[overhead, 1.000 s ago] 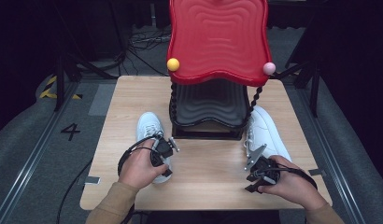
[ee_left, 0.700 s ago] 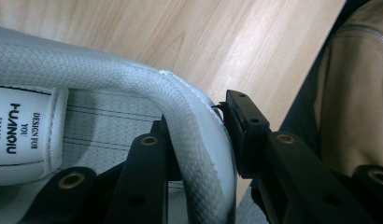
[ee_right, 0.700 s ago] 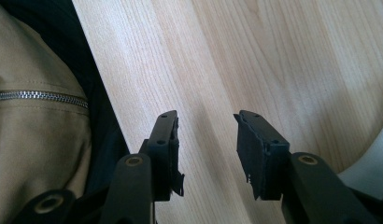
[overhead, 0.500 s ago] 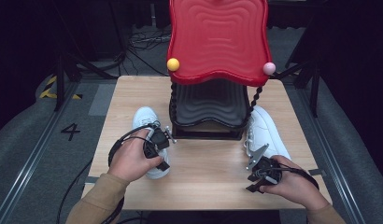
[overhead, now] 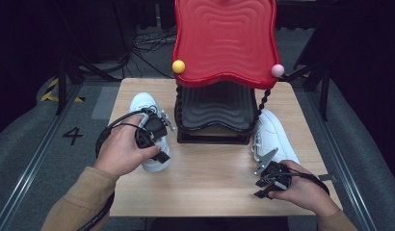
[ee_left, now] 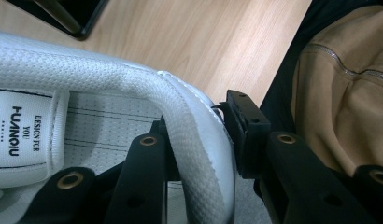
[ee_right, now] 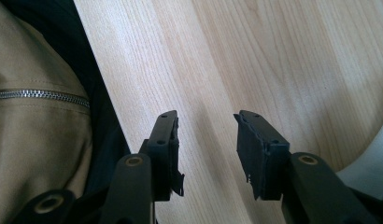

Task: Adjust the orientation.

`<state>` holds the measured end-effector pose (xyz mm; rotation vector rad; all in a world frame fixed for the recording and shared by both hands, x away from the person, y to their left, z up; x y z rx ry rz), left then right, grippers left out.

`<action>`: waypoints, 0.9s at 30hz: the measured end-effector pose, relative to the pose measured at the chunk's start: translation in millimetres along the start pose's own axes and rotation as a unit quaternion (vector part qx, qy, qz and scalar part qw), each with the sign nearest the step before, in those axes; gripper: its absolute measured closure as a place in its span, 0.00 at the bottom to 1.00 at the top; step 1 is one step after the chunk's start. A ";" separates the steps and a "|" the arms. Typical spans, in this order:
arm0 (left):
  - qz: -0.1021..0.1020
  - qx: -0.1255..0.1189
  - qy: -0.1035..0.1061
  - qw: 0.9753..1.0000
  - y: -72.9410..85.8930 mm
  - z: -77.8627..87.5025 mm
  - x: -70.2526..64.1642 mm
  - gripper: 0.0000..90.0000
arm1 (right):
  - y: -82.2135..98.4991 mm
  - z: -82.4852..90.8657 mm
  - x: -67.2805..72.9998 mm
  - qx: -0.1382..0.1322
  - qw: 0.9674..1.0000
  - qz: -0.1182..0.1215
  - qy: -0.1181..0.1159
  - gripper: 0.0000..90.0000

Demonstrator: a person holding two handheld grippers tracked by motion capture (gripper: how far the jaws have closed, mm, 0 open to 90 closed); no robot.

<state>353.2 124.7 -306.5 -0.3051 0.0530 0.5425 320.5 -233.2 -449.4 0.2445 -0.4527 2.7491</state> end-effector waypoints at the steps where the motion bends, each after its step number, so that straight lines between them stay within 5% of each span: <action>1: 0.000 0.000 0.000 1.000 0.0 0.0 0.0 0.78 | 0.0 0.0 0.0 0.000 1.000 0.000 0.000 0.66; 13: -0.009 -0.023 -0.021 0.999 -11.2 44.0 -0.1 0.78 | 3.4 0.7 1.1 0.002 1.000 -0.005 -0.003 0.66; 18: -0.032 -0.019 -0.045 0.998 -20.0 63.5 -1.0 0.77 | 4.9 0.0 2.1 0.000 1.000 -0.006 0.000 0.66; 27: -0.042 -0.033 -0.071 0.996 -34.1 95.0 -3.8 0.77 | 9.8 0.7 1.8 0.000 1.000 -0.008 -0.005 0.66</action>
Point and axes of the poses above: each handheld gripper's, and its own axes: z roughly backward along the jaws, y roughly out of its underside, x roughly to its left, the point moved 2 cm from there along -z, roughly forward along the jaws, and after that the axes turned 4 degrees about -y, right-handed, at the moved point
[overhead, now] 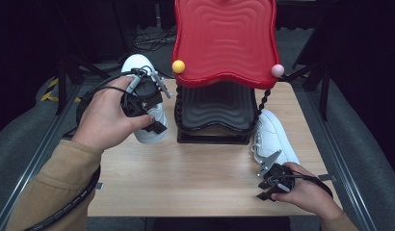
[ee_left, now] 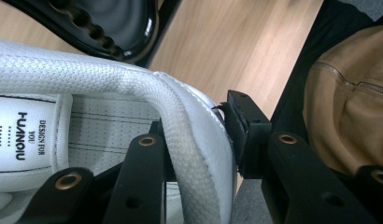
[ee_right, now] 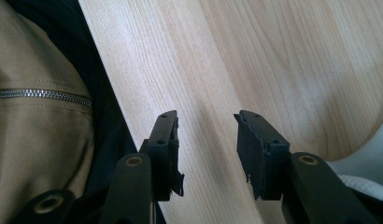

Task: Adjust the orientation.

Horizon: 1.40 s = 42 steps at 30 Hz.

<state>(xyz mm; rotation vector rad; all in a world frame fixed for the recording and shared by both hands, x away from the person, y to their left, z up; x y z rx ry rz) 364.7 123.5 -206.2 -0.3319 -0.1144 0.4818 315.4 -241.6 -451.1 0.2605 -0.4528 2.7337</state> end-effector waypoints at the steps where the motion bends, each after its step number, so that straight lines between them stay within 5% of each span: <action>1: -0.002 -0.002 -0.002 1.000 -1.7 2.8 0.4 0.77 | 0.9 0.2 0.4 -0.001 1.000 -0.003 -0.001 0.66; 17: -0.025 -0.029 -0.051 0.998 -40.6 52.1 5.1 0.77 | 4.2 3.0 1.3 -0.006 1.000 -0.005 0.001 0.66; 24: -0.048 -0.029 -0.067 0.996 -71.0 66.6 4.6 0.77 | 2.1 3.7 -0.2 -0.007 1.000 0.000 -0.003 0.66; 42: -0.092 -0.054 -0.075 0.991 -145.7 67.6 18.0 0.76 | 8.8 7.0 0.8 -0.018 1.000 -0.002 -0.009 0.66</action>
Point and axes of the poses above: each handheld gripper's, and its own axes: z roughly backward along the jaws, y roughly out of its underside, x roughly to its left, the point moved 2 cm from there along -z, roughly forward along the jaws, and after that the axes turned 4 degrees about -y, right-handed, at the moved point
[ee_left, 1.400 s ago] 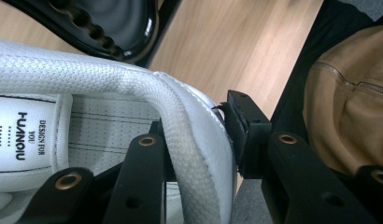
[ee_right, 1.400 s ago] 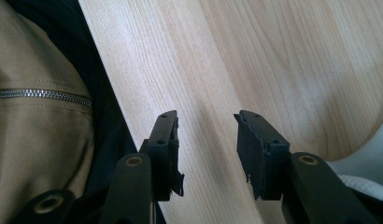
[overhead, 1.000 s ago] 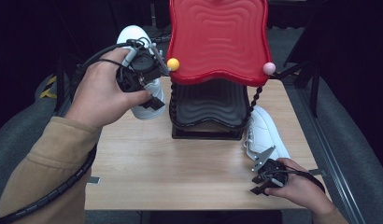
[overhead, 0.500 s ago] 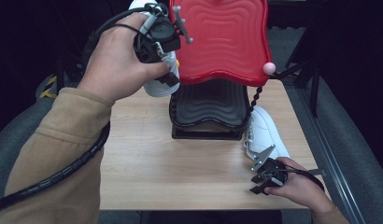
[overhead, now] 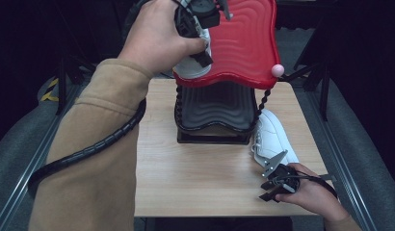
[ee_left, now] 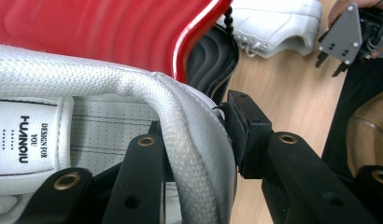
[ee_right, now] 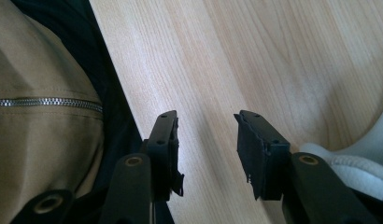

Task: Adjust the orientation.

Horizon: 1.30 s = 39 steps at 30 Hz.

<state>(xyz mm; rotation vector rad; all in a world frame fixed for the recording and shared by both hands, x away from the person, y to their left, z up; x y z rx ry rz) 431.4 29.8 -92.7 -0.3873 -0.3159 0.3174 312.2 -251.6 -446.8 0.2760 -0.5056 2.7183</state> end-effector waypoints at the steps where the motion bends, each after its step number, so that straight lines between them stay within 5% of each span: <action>1: 0.000 0.000 0.000 1.000 0.0 0.0 0.0 0.76 | 1.2 0.3 -0.4 -0.001 1.000 0.002 0.000 0.66; 16: -0.027 -0.018 0.001 0.999 -32.4 -28.2 22.0 0.76 | 12.9 -0.6 -2.8 0.003 1.000 -0.018 -0.003 0.66; 22: -0.048 -0.016 -0.020 0.999 -43.6 -42.4 26.8 0.76 | 15.5 -0.7 -1.2 0.004 1.000 -0.018 -0.001 0.66; 39: -0.046 0.018 -0.011 0.999 -35.0 -72.3 24.6 0.76 | 13.5 -8.2 0.2 0.014 1.000 -0.016 -0.009 0.64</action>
Point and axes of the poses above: each handheld gripper's, and its own axes: z roughly backward along the jaws, y roughly out of its underside, x roughly to its left, the point moved 2 cm from there along -z, roughly forward along the jaws, and after that the axes turned 4 degrees about -y, right-handed, at the moved point
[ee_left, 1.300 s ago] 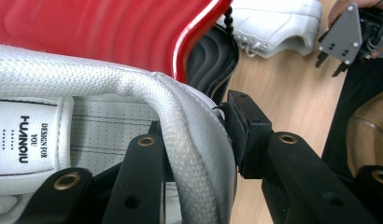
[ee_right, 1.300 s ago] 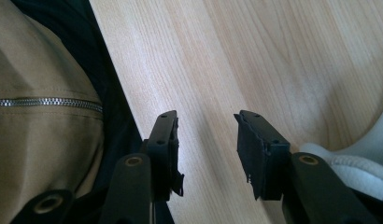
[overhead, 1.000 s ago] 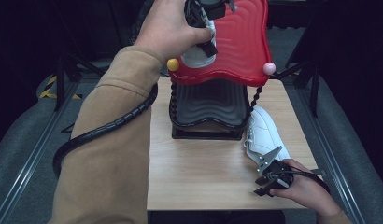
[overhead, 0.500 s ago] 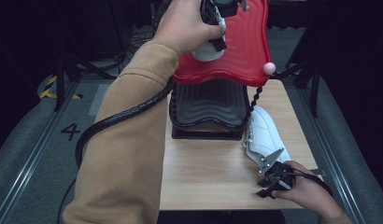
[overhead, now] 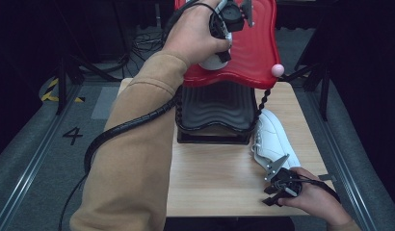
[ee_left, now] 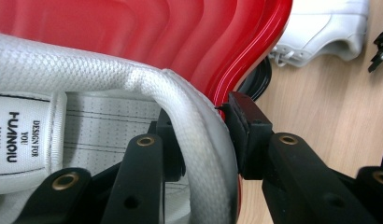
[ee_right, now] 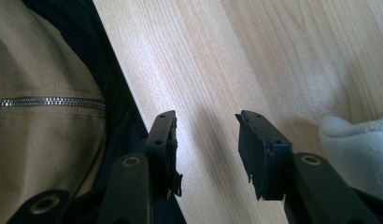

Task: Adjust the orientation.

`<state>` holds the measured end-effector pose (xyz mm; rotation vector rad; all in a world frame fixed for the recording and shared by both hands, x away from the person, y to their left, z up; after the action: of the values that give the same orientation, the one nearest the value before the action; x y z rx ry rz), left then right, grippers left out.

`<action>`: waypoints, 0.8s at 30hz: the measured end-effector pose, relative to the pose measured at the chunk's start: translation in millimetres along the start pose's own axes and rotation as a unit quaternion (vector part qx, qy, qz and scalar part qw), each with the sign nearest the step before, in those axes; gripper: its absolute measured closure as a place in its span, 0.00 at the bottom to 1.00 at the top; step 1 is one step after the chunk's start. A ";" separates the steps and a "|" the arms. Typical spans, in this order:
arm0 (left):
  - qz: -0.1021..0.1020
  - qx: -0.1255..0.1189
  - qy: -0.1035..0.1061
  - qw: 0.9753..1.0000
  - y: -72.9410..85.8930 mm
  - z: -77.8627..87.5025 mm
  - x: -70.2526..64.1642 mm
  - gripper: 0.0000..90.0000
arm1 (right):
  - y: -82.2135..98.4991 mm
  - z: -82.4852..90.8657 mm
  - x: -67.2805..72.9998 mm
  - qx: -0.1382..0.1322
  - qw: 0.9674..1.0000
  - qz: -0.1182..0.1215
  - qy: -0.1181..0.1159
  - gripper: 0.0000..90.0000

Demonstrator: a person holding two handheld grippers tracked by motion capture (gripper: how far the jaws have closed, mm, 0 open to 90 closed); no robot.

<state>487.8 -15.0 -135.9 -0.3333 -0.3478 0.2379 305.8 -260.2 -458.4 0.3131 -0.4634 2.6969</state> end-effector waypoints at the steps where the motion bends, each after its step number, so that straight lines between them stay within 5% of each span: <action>1: -0.001 0.003 0.000 1.000 0.9 -2.6 0.1 0.76 | 0.0 -0.2 0.0 0.000 1.000 0.000 0.000 0.64; 15: 0.032 0.011 0.015 0.999 6.9 -10.9 -0.3 0.69 | -0.3 0.0 0.9 -0.001 1.000 0.000 -0.001 0.64; 24: 0.029 -0.001 0.000 1.000 1.6 15.8 -5.2 0.53 | 0.1 1.2 0.3 -0.003 1.000 0.000 0.002 0.64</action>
<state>477.0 -10.6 -124.0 -0.3464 -0.3387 0.2949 305.6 -260.6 -457.3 0.3059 -0.4710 2.6948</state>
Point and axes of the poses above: each handheld gripper's, and its own axes: z roughly backward along the jaws, y roughly out of its underside, x roughly to its left, the point moved 2 cm from there along -z, roughly forward along the jaws, and after that the axes turned 4 degrees about -y, right-handed, at the moved point
